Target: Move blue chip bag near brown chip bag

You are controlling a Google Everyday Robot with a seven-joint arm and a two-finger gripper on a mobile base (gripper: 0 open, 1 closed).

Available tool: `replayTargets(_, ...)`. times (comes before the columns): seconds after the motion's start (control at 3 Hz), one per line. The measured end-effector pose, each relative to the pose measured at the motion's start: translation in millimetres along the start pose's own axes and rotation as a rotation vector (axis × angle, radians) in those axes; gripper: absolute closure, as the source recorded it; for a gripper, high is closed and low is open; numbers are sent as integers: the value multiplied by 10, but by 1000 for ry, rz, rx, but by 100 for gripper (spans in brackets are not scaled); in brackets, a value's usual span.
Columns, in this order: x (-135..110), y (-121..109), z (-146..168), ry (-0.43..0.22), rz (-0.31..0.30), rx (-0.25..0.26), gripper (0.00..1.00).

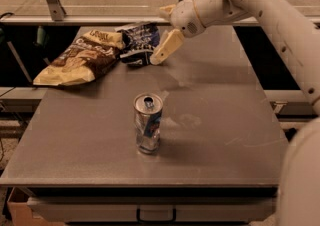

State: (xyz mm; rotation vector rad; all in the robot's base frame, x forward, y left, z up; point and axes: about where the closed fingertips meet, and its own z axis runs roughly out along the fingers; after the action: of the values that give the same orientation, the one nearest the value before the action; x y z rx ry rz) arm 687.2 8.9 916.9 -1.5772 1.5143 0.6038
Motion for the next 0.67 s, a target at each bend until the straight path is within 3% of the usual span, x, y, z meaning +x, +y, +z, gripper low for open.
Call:
replayTargets(0.33, 71, -84, -644, -33, 34, 148, 0)
replayTargets(0.67, 103, -100, -1415, -54, 44, 334, 0)
